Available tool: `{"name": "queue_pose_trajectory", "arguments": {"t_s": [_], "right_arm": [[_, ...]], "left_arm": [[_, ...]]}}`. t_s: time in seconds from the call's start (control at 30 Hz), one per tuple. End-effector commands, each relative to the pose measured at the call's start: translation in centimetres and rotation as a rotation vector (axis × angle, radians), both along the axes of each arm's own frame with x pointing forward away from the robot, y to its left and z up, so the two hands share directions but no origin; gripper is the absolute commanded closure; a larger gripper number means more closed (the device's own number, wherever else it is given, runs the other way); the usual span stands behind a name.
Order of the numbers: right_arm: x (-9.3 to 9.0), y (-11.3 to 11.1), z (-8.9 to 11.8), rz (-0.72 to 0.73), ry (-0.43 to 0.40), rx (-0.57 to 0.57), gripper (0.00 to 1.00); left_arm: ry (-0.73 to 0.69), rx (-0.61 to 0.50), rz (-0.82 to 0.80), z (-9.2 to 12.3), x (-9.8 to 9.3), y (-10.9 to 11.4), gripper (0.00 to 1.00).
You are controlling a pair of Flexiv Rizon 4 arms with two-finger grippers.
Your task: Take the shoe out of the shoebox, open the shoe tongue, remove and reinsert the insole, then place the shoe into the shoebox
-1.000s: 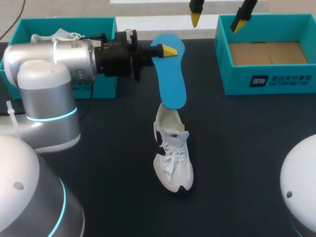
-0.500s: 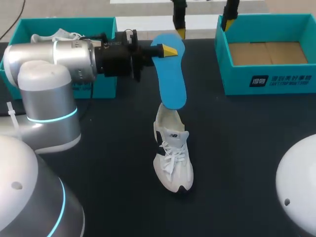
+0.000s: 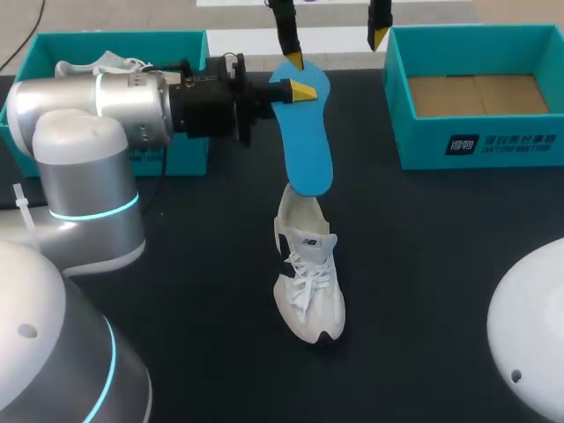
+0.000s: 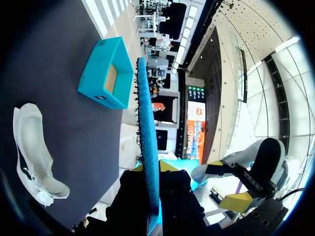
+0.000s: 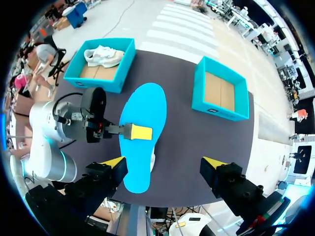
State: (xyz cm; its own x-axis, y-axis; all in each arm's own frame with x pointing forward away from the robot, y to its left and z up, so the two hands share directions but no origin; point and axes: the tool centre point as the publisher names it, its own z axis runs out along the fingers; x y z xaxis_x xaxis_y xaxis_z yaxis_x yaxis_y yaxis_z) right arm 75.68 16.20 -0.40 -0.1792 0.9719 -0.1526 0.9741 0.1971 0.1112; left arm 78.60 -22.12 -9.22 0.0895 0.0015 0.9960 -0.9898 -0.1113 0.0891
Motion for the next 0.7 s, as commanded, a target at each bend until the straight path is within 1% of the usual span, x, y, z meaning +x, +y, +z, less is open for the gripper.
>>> {"name": "queue_pose_trajectory", "arguments": {"t_s": [0.03,0.1,0.17,0.23,0.3,0.43,0.47,0.5,0.7], "right_arm": [[-0.1,0.8,0.2,-0.017,-0.038,0.039,0.00],[-0.1,1.3,0.4,-0.031,-0.025,0.059,0.00],[-0.1,1.8,0.8,-0.028,-0.027,0.056,0.00],[0.0,2.3,1.1,-0.008,-0.024,0.036,0.00],[0.3,2.7,1.0,0.013,0.002,0.024,0.00],[0.5,2.8,0.6,0.027,-0.015,0.052,0.00],[0.6,2.9,0.5,0.014,0.006,0.053,0.00],[0.6,2.9,0.4,0.012,0.009,0.058,0.00],[0.6,2.9,0.4,0.012,0.009,0.058,0.00]], "left_arm": [[0.001,0.004,0.000,0.0,-0.1,0.1,1.00],[0.001,0.004,0.000,0.0,-0.1,0.1,1.00],[0.001,0.004,0.000,0.0,-0.1,0.1,1.00],[0.001,0.004,0.000,0.0,-0.1,0.1,1.00],[0.001,0.004,0.000,0.0,-0.1,0.1,1.00],[0.001,0.004,0.000,0.0,-0.1,0.1,1.00],[0.001,0.004,0.000,0.0,-0.1,0.1,1.00],[0.001,0.004,0.000,0.0,-0.1,0.1,1.00],[0.001,0.004,0.000,0.0,-0.1,0.1,1.00]]}}
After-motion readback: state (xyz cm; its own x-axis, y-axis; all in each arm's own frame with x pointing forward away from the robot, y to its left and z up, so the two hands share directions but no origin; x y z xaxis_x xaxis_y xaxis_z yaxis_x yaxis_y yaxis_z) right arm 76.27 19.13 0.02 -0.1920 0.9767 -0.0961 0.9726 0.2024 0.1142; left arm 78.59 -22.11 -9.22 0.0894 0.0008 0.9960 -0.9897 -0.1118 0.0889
